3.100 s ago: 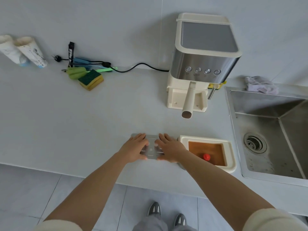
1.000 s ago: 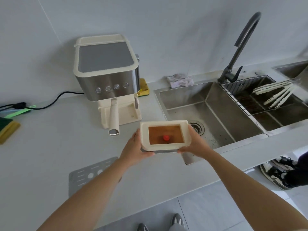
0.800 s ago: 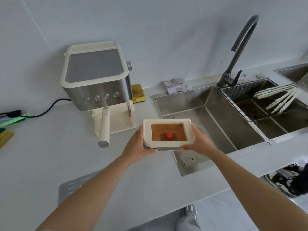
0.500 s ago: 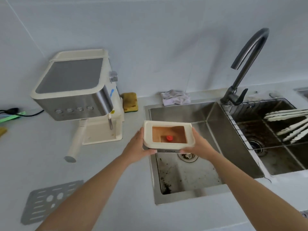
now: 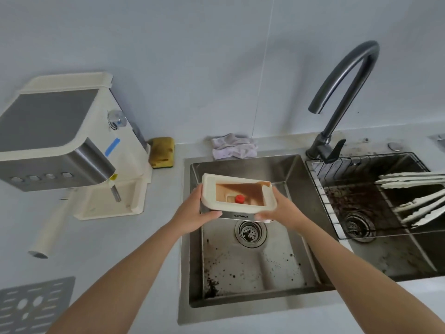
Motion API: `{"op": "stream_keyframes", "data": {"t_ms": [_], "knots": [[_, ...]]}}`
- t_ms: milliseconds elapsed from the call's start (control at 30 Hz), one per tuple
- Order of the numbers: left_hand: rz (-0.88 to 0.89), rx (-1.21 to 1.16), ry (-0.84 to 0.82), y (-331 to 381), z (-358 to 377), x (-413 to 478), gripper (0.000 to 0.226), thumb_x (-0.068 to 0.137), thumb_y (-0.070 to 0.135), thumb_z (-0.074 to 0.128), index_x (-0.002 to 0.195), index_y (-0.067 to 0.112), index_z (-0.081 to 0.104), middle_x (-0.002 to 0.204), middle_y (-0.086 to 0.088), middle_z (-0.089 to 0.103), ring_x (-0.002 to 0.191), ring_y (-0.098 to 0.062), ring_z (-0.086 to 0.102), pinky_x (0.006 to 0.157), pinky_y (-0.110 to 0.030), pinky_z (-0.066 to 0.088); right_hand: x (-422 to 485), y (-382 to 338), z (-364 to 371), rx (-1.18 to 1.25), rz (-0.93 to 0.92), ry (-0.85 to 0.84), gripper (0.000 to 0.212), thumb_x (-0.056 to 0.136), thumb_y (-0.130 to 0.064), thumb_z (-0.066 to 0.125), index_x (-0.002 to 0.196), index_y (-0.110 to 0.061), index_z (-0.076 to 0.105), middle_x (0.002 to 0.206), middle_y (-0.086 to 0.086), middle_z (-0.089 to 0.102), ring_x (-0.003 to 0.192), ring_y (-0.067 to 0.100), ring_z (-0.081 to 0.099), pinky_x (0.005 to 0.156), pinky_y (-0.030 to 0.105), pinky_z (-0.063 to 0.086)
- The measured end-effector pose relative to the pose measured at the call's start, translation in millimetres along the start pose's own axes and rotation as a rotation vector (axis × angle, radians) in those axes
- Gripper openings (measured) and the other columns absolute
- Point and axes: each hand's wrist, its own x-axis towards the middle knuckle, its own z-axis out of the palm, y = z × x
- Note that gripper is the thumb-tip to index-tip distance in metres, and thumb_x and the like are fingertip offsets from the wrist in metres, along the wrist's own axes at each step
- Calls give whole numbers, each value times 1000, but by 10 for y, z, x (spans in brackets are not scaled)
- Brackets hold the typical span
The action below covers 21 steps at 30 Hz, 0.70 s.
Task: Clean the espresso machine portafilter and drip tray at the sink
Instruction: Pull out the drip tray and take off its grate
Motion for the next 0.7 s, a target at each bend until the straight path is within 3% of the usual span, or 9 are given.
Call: {"op": "stream_keyframes", "data": {"t_ms": [100,233,400,533,633,700], "knots": [[-17,9,-3,16,11,98,73,78,37,70,137,28,27,120,16,45,105,-3,43,73,-12,36,26,30,-33,30,23,-5,70,66,-13,79,105,-56,40,101,-29,54,84,-25,53,64,3,43],[-51,34,-18,5,15,204,73,79,43,67,138,29,27,114,19,44,102,-3,44,74,-16,37,89,111,-49,119,100,-32,64,66,-22,79,105,-59,43,104,-26,57,94,-11,53,72,11,37],[-100,61,-24,11,0,302,66,80,49,62,136,29,31,101,20,47,90,-4,48,63,-11,36,167,197,-34,178,185,0,52,72,-22,76,115,-32,50,99,-16,60,90,-2,54,67,12,37],[-129,56,-34,41,-9,378,70,81,51,59,140,27,28,109,14,48,96,-8,47,77,-21,40,191,261,-20,215,233,-1,49,74,-27,75,119,-18,55,105,-5,64,96,11,59,74,21,43],[-155,46,-45,51,-23,434,74,82,52,58,143,23,26,119,4,53,95,-11,48,79,-23,42,224,301,6,256,293,-6,47,76,-27,72,118,-13,56,107,2,65,98,19,60,87,31,46],[-170,49,-49,64,-29,465,74,82,54,57,142,23,27,120,2,53,94,-12,48,78,-23,41,234,302,25,290,323,-13,42,77,-26,71,113,-9,58,100,4,65,89,18,59,84,31,45]]}}
